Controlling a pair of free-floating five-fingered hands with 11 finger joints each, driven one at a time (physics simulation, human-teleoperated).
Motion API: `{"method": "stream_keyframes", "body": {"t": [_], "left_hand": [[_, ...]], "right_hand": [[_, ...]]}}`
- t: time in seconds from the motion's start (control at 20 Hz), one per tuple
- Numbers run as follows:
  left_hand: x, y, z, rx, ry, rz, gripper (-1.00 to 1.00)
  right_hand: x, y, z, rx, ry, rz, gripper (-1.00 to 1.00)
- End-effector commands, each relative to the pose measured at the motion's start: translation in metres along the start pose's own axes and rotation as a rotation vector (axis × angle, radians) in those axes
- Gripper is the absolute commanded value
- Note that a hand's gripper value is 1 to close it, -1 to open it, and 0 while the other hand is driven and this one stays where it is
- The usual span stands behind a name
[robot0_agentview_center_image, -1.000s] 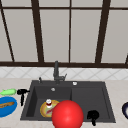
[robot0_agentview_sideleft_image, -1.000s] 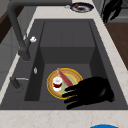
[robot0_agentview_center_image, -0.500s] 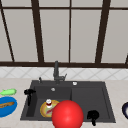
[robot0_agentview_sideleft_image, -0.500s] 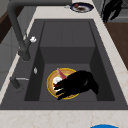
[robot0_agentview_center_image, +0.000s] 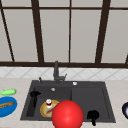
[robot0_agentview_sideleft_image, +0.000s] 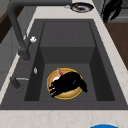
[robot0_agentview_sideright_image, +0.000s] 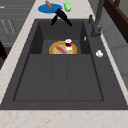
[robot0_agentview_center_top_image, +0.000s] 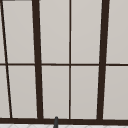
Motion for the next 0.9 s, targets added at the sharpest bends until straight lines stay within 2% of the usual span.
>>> {"method": "stream_keyframes", "body": {"t": [0.0, 0.2, 0.25, 0.3, 0.5, 0.85], "left_hand": [[-0.025, -0.011, -0.012, -0.035, 0.057, 0.001, -1.0], [-0.05, -0.014, -0.029, -0.048, 0.053, -0.008, -1.0], [-0.056, -0.014, -0.03, -0.035, 0.06, -0.01, -1.0], [-0.062, -0.015, -0.035, -0.035, 0.061, -0.011, -1.0], [-0.084, -0.025, -0.054, -0.061, 0.062, -0.001, -1.0], [-0.116, -0.032, -0.086, -0.068, 0.075, -0.002, -1.0]], "right_hand": [[0.0, 0.0, 0.0, 0.0, 0.0, 0.0, 0.0], [0.0, 0.0, 0.0, 0.0, 0.0, 0.0, 0.0], [0.0, 0.0, 0.0, 0.0, 0.0, 0.0, 0.0], [0.0, 0.0, 0.0, 0.0, 0.0, 0.0, 0.0], [0.0, 0.0, 0.0, 0.0, 0.0, 0.0, 0.0], [0.0, 0.0, 0.0, 0.0, 0.0, 0.0, 0.0]]}}
